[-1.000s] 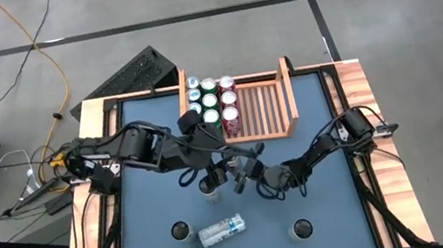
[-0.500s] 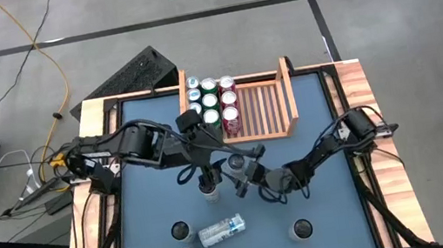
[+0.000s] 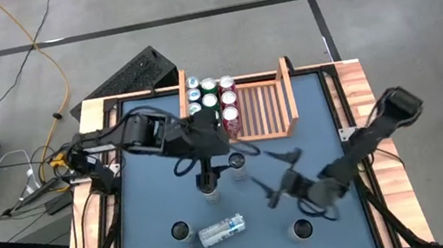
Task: Place canned beverage on shelf
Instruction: Put the light yellow soda can on the shelf
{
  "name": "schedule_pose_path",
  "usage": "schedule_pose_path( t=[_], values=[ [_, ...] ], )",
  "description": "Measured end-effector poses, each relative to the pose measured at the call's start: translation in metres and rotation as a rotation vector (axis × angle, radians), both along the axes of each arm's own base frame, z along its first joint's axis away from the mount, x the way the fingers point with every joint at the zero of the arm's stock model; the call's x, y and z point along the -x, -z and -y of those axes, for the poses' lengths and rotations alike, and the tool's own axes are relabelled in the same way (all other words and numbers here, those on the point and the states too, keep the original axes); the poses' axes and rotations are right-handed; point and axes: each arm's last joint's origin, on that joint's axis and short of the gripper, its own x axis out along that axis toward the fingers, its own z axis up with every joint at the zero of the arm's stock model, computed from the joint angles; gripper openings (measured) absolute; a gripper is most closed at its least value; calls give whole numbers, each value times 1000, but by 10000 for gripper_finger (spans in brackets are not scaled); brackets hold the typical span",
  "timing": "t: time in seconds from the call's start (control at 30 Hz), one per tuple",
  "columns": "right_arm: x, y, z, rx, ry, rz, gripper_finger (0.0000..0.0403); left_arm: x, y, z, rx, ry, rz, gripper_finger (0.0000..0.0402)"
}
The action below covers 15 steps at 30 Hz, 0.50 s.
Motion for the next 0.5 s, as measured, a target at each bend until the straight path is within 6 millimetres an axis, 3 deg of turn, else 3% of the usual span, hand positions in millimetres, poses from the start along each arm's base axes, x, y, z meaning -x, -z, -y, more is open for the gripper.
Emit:
schedule_pose_path(
  t=[0.13, 0.27, 0.5],
  values=[
    [41, -31, -12, 7, 99, 20, 389, -4, 8, -12, 16, 132, -76, 343],
    [71, -57, -17, -91, 26, 101, 389, -26, 34, -11, -35, 219, -168, 343],
    [89, -65, -25, -194, -47, 172, 388, -69, 89, -6, -83, 237, -317, 343]
  ],
)
